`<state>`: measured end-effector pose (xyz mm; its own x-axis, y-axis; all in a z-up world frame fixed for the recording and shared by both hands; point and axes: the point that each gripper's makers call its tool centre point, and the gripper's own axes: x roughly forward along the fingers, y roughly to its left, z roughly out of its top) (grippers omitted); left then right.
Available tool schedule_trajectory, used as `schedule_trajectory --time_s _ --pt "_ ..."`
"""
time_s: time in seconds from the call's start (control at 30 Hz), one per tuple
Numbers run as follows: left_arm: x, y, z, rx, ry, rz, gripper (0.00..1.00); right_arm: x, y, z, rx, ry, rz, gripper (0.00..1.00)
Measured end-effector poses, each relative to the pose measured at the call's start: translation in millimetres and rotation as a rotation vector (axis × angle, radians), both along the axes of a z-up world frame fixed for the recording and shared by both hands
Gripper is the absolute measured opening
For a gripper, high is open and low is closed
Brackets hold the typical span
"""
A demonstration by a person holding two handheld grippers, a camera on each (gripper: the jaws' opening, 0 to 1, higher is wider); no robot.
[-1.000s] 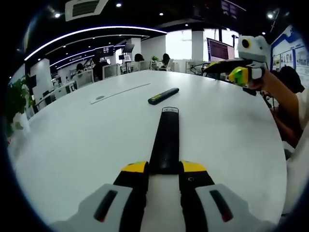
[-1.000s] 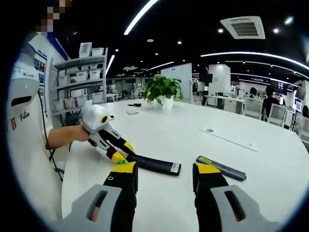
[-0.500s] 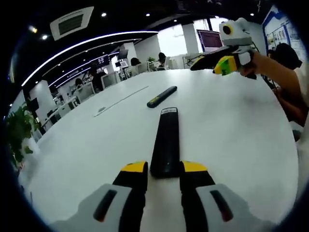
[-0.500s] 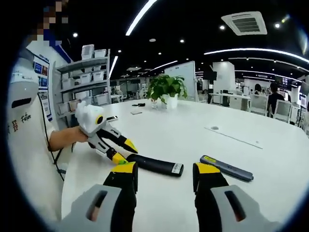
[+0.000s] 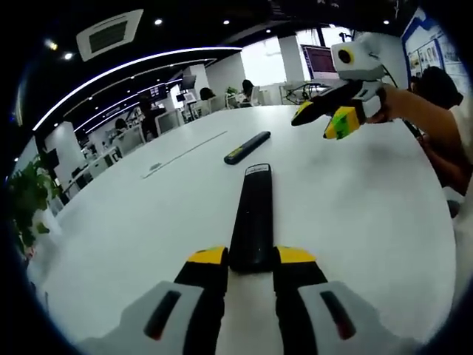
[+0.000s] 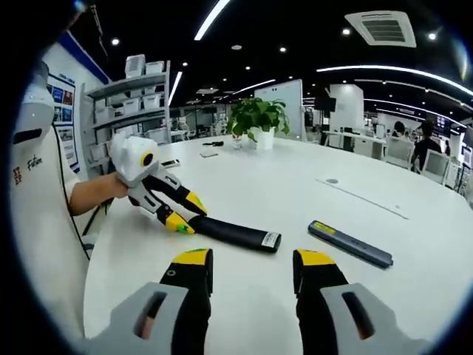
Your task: Pflip the remote and laser pointer to the front side, press the buttons, and align them neatly on the table
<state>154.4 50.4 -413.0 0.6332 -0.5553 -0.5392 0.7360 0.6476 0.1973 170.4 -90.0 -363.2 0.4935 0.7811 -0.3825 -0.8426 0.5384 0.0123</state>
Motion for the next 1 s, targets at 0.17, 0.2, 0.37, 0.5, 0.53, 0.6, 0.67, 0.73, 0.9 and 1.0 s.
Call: schedule_trajectory --time_s 0.17,0.2,0.37,0.5,0.53,0.6,0.67,0.73,0.9,1.0 --pt "-0.7 0 0.4 0.001 0.000 0.000 0.26 1 0 0.0 0.011 0.004 0.000 0.45" --pt "-0.6 0 0.3 -0.004 0.004 0.002 0.26 2 0 -0.4 0.008 0.002 -0.001 0.45" --pt "-0.8 0 -0.1 -0.008 0.007 -0.010 0.26 6 -4 -4.0 -0.005 -0.003 -0.001 0.45" --pt "-0.7 0 0.2 0.001 0.005 -0.047 0.26 7 -4 -5.1 0.017 0.016 0.004 0.46" --pt "-1.2 -1 0.9 -0.001 0.011 -0.044 0.26 7 -4 -6.3 0.012 0.015 0.007 0.46" --pt "-0.1 1 0.8 -0.011 0.027 -0.028 0.28 7 -3 -10.6 -0.004 0.019 0.013 0.46" --pt "1.6 4 0.6 -0.017 0.032 -0.008 0.29 7 -2 -14.5 -0.016 0.021 0.016 0.46" --pt "1.5 4 0.2 -0.020 0.034 -0.008 0.28 6 0 -16.9 -0.022 0.024 0.020 0.46" --pt "1.6 3 0.4 -0.006 0.020 -0.019 0.28 10 6 -27.7 -0.048 0.022 0.027 0.46" --pt "2.6 3 0.5 -0.016 0.031 -0.008 0.28 18 10 -37.5 -0.014 0.066 -0.006 0.45"
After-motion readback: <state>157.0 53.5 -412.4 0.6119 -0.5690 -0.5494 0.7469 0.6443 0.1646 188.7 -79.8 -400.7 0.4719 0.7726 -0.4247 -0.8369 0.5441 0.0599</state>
